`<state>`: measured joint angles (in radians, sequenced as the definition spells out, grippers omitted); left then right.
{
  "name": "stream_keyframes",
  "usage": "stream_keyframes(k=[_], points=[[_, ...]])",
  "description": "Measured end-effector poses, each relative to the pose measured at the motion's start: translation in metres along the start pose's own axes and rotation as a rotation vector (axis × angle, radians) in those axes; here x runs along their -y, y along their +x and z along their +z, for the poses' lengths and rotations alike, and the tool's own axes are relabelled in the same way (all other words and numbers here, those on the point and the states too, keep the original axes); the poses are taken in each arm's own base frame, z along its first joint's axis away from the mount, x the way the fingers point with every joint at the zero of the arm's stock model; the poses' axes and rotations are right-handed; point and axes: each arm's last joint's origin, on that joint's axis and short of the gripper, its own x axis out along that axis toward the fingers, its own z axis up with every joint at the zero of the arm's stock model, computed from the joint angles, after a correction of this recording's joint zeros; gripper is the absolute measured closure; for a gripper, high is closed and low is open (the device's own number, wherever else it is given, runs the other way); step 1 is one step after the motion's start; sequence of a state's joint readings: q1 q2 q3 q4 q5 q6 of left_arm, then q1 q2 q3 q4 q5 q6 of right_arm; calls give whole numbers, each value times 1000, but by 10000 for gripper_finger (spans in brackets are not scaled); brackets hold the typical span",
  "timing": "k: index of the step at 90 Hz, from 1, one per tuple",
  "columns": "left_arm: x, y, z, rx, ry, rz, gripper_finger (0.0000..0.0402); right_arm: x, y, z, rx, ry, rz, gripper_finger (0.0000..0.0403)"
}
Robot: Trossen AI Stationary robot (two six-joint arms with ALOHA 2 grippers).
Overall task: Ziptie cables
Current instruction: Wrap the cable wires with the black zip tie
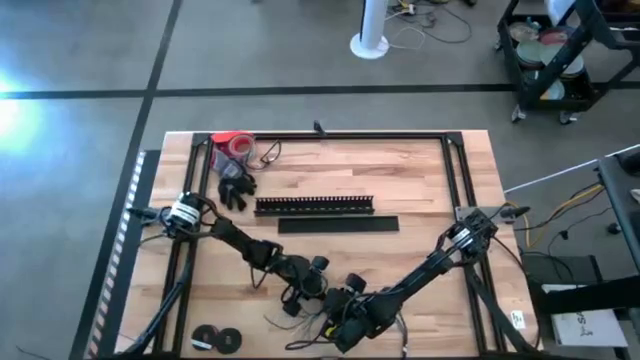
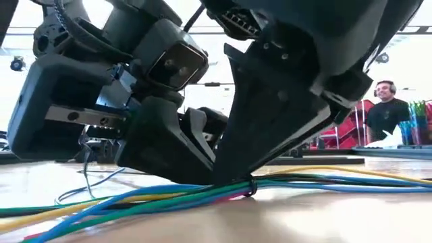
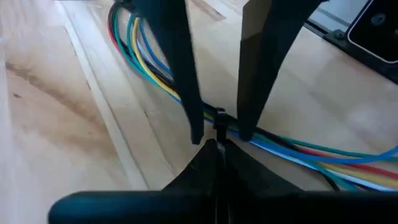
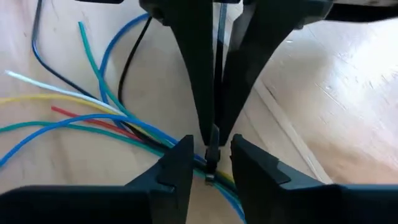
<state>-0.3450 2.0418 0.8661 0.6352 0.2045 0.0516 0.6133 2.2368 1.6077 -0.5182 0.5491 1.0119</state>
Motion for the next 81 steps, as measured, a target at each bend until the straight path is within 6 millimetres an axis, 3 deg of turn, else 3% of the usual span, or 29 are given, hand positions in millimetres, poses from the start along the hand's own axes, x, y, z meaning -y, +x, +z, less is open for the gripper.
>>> stream_keyframes(k=[13, 51, 68, 81], points=[[-1, -1, -1, 6, -4, 0, 401, 1, 1, 1, -3, 12, 0, 391], [-4, -20, -28, 88, -52, 21, 399, -2, -6, -15, -12, 95, -21, 400], [-3, -21, -30, 88, -55, 21, 400, -1, -6, -16, -14, 83, -23, 395], [-3, -21, -29, 89, -31, 22, 400, -3, -11, -8, -30, 41, -9, 341]])
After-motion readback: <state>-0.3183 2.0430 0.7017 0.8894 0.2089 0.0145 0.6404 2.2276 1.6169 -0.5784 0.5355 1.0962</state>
